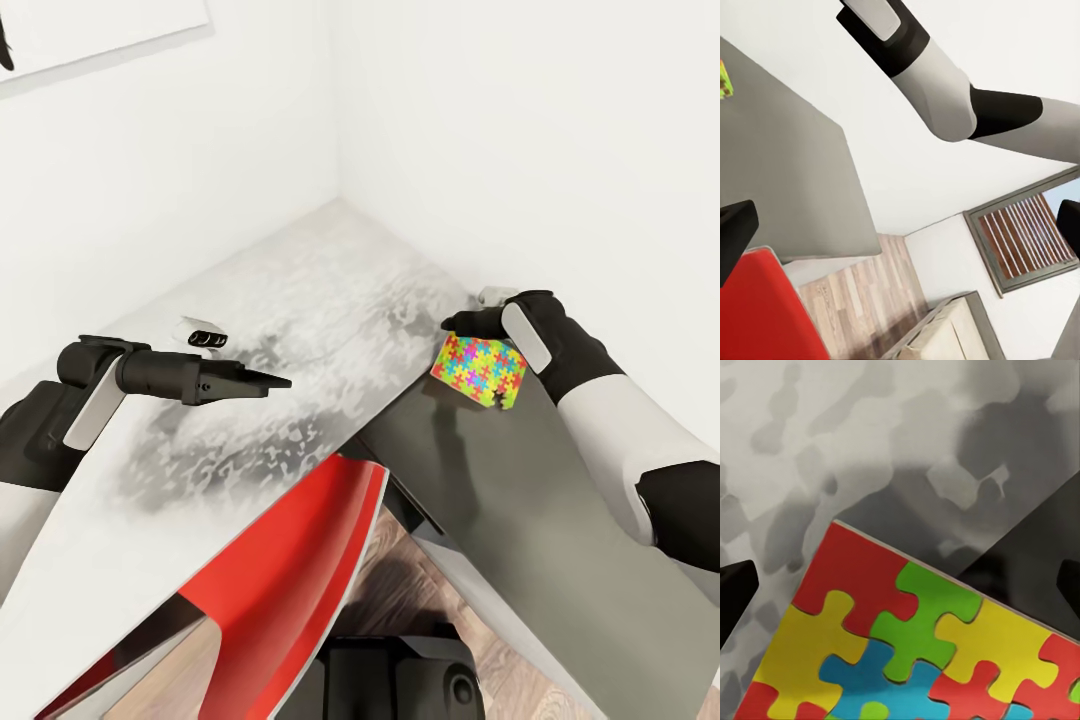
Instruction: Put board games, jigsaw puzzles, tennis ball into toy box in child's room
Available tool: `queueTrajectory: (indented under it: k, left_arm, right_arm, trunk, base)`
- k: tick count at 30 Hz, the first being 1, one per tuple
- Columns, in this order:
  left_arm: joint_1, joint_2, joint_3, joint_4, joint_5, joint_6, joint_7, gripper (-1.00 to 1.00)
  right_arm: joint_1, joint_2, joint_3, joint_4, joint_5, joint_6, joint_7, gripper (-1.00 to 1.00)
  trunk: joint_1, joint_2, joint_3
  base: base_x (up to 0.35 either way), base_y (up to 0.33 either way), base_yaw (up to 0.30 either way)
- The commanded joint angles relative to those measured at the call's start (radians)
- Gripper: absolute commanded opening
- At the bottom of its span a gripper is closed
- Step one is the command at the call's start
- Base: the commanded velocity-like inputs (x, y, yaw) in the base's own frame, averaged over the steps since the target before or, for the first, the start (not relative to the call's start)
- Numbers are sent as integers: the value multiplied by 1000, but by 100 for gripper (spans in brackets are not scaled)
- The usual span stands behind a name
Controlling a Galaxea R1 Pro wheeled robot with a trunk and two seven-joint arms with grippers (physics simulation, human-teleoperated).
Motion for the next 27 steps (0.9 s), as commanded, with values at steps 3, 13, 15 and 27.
queueTrajectory:
  k: [3,13,15,27]
  left_arm:
    - [-1,1,-2,0,3,11,-2,100]
    - [-1,1,-3,0,3,11,-1,100]
    - [-1,1,-2,0,3,11,-1,100]
    - [-1,1,-2,0,3,11,-2,100]
  right_arm:
    - [0,-1,6,-1,-10,2,-9,100]
    - [1,-1,7,-1,-10,2,-9,100]
    - [1,-1,8,-1,-10,2,-9,100]
    - [1,1,8,-1,-10,2,-9,100]
  trunk:
    - [1,-2,-4]
    - [1,-2,-12]
    - [1,-2,-14]
    - [1,-2,-15]
  base:
    - [0,0,0]
    - [0,0,0]
    - [0,0,0]
    - [0,0,0]
